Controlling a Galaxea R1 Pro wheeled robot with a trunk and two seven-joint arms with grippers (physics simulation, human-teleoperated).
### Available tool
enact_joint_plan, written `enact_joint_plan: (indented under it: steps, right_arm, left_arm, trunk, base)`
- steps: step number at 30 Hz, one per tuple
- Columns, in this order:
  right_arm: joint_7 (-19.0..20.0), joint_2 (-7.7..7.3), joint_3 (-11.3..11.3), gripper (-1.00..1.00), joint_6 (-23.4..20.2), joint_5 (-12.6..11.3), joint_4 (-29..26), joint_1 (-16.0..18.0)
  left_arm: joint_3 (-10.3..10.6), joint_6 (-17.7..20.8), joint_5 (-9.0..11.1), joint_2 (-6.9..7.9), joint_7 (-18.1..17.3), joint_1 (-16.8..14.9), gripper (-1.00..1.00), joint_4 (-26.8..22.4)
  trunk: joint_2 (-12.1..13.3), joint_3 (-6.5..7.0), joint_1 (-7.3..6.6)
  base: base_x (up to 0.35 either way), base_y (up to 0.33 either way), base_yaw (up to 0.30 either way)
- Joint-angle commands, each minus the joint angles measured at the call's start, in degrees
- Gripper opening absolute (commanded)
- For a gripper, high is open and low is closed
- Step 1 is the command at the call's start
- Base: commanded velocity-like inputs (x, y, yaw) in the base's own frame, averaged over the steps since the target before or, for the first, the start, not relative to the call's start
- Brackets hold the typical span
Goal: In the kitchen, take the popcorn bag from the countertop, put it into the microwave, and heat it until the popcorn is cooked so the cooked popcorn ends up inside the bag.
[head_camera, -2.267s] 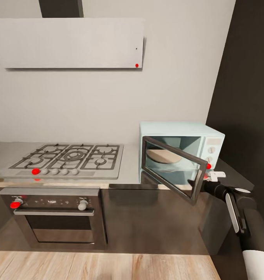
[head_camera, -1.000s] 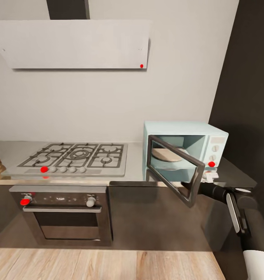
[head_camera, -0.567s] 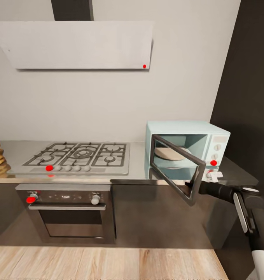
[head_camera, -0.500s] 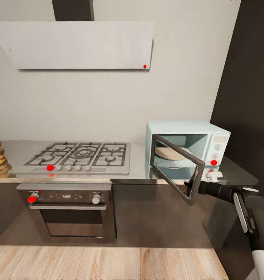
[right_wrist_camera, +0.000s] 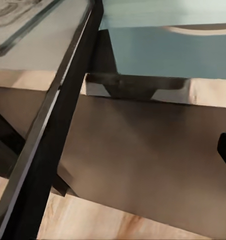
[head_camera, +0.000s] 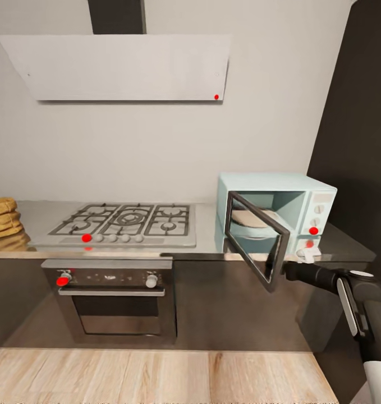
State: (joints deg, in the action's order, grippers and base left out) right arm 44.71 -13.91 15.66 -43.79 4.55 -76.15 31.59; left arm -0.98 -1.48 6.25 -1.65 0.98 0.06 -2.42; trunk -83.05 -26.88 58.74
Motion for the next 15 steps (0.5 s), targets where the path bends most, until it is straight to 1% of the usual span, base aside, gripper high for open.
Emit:
enact_joint_plan:
  steps: [1,15]
  right_arm:
    - [0.6,0.02,0.1,1.00,-0.3,0.3,-0.1,0.1]
    - [0.5,0.10,0.1,1.00,-0.3,0.4,-0.1,0.1]
  left_arm:
    - [-0.1,-0.1,0.5,-0.02,0.1,0.0,1.00,0.0]
    - [0.0,-0.1,0.5,-0.02,0.1,0.0,1.00,0.0]
  trunk:
    - [0.0,-0.05,-0.01]
    - [0.0,-0.05,-0.01]
  base:
    - [-0.096,0.142,0.000]
    - [-0.094,0.147,0.000]
